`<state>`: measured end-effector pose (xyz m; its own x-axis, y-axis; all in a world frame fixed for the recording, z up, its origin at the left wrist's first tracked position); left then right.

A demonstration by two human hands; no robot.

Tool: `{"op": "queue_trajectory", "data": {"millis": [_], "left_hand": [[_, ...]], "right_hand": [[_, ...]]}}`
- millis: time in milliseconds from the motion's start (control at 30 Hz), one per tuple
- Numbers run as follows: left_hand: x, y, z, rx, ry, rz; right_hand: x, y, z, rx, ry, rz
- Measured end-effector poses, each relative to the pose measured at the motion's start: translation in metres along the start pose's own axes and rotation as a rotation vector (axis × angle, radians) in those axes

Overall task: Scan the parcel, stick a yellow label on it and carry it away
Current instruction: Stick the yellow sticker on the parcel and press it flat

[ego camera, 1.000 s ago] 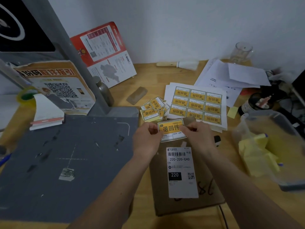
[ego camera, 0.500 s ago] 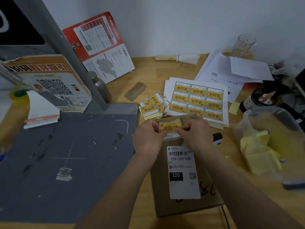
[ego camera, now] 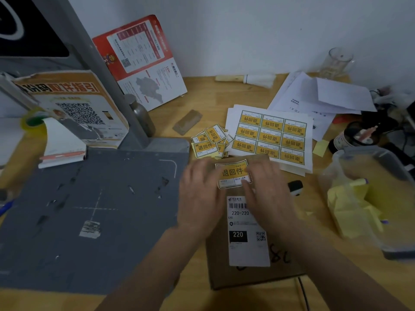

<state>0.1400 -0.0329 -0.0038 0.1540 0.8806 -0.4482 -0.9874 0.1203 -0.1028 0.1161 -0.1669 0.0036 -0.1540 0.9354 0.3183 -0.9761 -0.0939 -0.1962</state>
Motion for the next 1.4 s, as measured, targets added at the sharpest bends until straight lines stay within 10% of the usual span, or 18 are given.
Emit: {"op": "queue_trajectory", "data": {"millis": [233,967,1400], "left_hand": [[0.022,0.035,-0.043,0.193,-0.384,0.009],[0.0,0.0,-0.047,0.364,-0.469,-0.04],[0.023,0.015,-0.048,0.297,-0.282,0.32]], "right_hand": [[0.022,0.031,-0.024,0.103,0.065,0.186],[0.001,0.006,-0.046,0.271,0.031,0.152],[-0.033,0.035,-0.046,0.287,0.127,-0.035]]}}
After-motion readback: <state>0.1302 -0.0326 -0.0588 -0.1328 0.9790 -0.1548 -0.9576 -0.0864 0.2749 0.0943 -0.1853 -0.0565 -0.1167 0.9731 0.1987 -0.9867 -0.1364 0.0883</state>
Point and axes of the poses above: each hand's wrist, its own y-axis away from the middle knuckle, its own z-axis out of the back of the hand, x = y × z, the point moved 7 cm from there along -y, towards the middle knuckle, and after that the axes turned 14 degrees about z, right-handed, at the moved point
